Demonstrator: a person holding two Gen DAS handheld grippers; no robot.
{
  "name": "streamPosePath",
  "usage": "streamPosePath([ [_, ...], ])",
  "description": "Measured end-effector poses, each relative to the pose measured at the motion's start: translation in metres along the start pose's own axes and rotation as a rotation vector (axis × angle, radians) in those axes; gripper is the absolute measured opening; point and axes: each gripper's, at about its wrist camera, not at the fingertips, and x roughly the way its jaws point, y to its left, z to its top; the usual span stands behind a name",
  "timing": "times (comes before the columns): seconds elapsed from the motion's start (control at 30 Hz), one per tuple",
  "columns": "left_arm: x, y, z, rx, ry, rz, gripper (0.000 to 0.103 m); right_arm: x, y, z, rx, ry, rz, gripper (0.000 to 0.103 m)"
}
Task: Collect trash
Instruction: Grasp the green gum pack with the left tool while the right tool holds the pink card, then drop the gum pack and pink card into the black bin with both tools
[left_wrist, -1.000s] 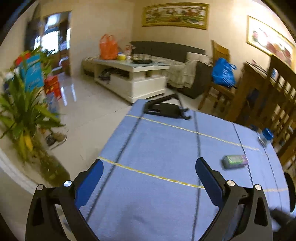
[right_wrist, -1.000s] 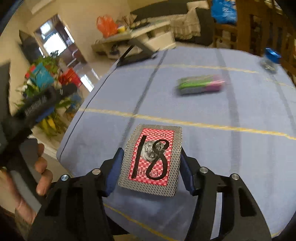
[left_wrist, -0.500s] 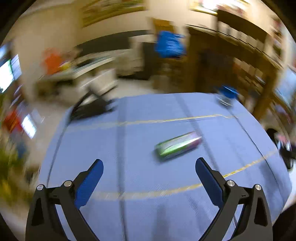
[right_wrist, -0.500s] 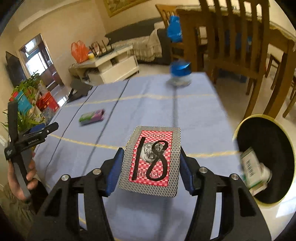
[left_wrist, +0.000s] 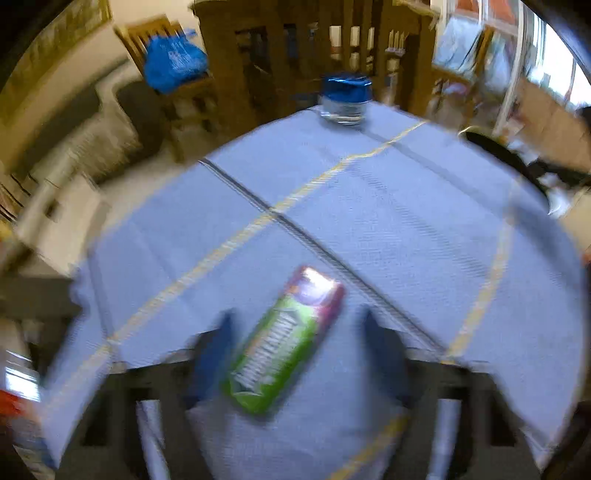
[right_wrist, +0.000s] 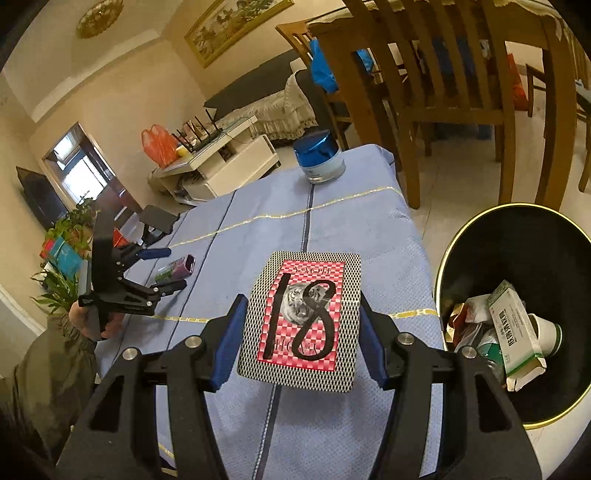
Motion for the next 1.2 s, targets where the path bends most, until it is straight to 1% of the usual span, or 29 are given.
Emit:
streamPosePath([
  [0.03, -0.003, -0.004, -0.003, 0.015, -0.006, 0.002, 0.037, 0.002, 0.0, 0.0, 0.002, 0.002, 0.0, 0.056],
  [0.1, -0.009, -0.024, -0.011, 0.05, -0.023, 0.084, 0.034, 0.002, 0.001, 0.002, 0.006, 0.001, 0.005, 0.056],
  [0.13, -0.011, -0.029, -0.014, 0.056, -0.027, 0.107, 0.033, 0.002, 0.001, 0.003, 0.007, -0.002, 0.009, 0.056],
  [0.17, -0.014, -0.036, -0.019, 0.045, -0.033, 0.15, 0.032, 0.001, 0.001, 0.004, 0.005, -0.007, 0.011, 0.056],
  [0.2, -0.015, -0.039, -0.019, 0.021, -0.034, 0.168, 0.032, 0.0, 0.003, 0.005, 0.002, -0.013, 0.01, 0.056],
  [0.27, -0.018, -0.045, -0.024, -0.066, -0.027, 0.186, 0.032, -0.003, 0.005, 0.004, -0.011, -0.027, 0.0, 0.056],
  [0.33, -0.022, -0.047, -0.027, -0.159, -0.022, 0.162, 0.031, -0.005, 0.005, 0.003, -0.022, -0.039, -0.017, 0.056],
  [0.4, -0.026, -0.052, -0.034, -0.303, -0.013, 0.196, 0.031, -0.008, 0.002, 0.003, -0.017, -0.046, -0.025, 0.056],
  [0.43, -0.027, -0.053, -0.035, -0.356, -0.008, 0.208, 0.031, -0.009, 0.0, 0.003, -0.013, -0.049, -0.031, 0.056],
  [0.47, -0.03, -0.054, -0.039, -0.458, -0.002, 0.226, 0.031, -0.011, -0.002, 0.002, -0.01, -0.054, -0.042, 0.056],
  [0.53, -0.034, -0.056, -0.043, -0.616, 0.013, 0.248, 0.031, -0.014, -0.005, 0.001, -0.013, -0.061, -0.061, 0.056],
  [0.63, -0.038, -0.065, -0.044, -0.751, 0.023, 0.257, 0.03, -0.019, -0.007, -0.002, -0.027, -0.072, -0.096, 0.056],
  [0.67, -0.039, -0.069, -0.042, -0.782, 0.002, 0.229, 0.03, -0.02, -0.008, -0.003, -0.032, -0.073, -0.105, 0.056],
  [0.7, -0.042, -0.074, -0.039, -0.792, -0.022, 0.175, 0.03, -0.021, -0.008, -0.005, -0.036, -0.074, -0.11, 0.056],
  [0.73, -0.044, -0.079, -0.035, -0.789, -0.041, 0.147, 0.03, -0.023, -0.009, -0.006, -0.039, -0.076, -0.113, 0.056],
  [0.77, -0.049, -0.09, -0.026, -0.764, -0.066, 0.161, 0.03, -0.027, -0.009, -0.006, -0.047, -0.083, -0.122, 0.056],
  [0.87, -0.063, -0.12, 0.001, -0.668, -0.12, 0.24, 0.03, -0.039, -0.013, -0.008, -0.064, -0.103, -0.144, 0.056],
  [0.9, -0.066, -0.128, 0.008, -0.646, -0.13, 0.248, 0.03, -0.042, -0.015, -0.007, -0.071, -0.106, -0.158, 0.056],
  [0.97, -0.07, -0.146, 0.028, -0.591, -0.149, 0.267, 0.03, -0.05, -0.022, -0.003, -0.101, -0.114, -0.216, 0.056],
  [1.03, -0.071, -0.166, 0.045, -0.544, -0.17, 0.274, 0.03, -0.062, -0.03, 0.006, -0.132, -0.135, -0.279, 0.056],
  [1.07, -0.072, -0.173, 0.051, -0.526, -0.178, 0.272, 0.03, -0.073, -0.036, 0.012, -0.136, -0.16, -0.311, 0.056],
  [1.17, -0.061, -0.201, 0.071, -0.469, -0.194, 0.267, 0.03, -0.092, -0.054, 0.02, -0.124, -0.224, -0.385, 0.056],
  [1.2, -0.055, -0.211, 0.078, -0.451, -0.195, 0.261, 0.03, -0.094, -0.066, 0.017, -0.107, -0.244, -0.433, 0.056],
])
